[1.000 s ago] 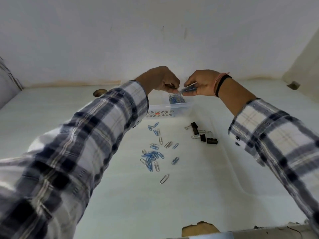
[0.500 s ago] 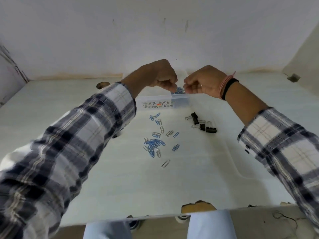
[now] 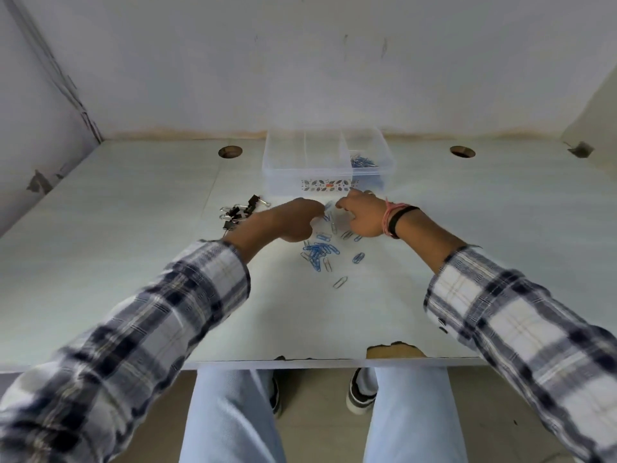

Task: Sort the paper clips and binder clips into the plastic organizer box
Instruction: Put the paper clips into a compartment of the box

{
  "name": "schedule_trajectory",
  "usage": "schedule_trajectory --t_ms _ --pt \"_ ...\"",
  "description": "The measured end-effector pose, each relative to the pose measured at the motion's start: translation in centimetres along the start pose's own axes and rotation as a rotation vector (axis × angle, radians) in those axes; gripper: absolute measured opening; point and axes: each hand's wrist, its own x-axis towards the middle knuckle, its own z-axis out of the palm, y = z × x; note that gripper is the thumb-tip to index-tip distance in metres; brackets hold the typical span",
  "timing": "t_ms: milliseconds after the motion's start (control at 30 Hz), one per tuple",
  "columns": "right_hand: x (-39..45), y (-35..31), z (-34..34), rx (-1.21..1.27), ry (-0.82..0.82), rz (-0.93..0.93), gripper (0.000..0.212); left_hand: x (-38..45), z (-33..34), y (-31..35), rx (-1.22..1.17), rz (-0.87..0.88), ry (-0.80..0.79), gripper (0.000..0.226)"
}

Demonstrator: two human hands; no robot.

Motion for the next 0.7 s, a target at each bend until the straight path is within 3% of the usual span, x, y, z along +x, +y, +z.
schedule_trajectory --t_ms 167,300,433,567,700 --pt "0.3 -0.1 0.8 -0.025 0.013 -0.034 0.062 -2.6 1.6 -0.9 -0.224 0.063 0.17 0.062" --pt "0.2 -1.1 1.3 0.021 -0.006 -0.127 0.057 -3.7 2.3 -1.7 -0.333 -0.008 0.256 0.063" --pt "-1.0 -1.3 0.4 0.107 -0.055 -0.253 0.054 -3.9 2.2 -2.3 -0.336 -0.049 0.107 0.071" --pt "-1.8 -0.3 -0.8 0.164 0.067 -0.156 0.054 -3.2 1.0 -2.3 -0.191 -0.035 -0.005 0.084" --pt "-1.4 -0.8 -0.4 0.041 -0.017 -0.055 0.054 -1.5 0.6 -0.9 -0.089 -0.031 0.007 0.079"
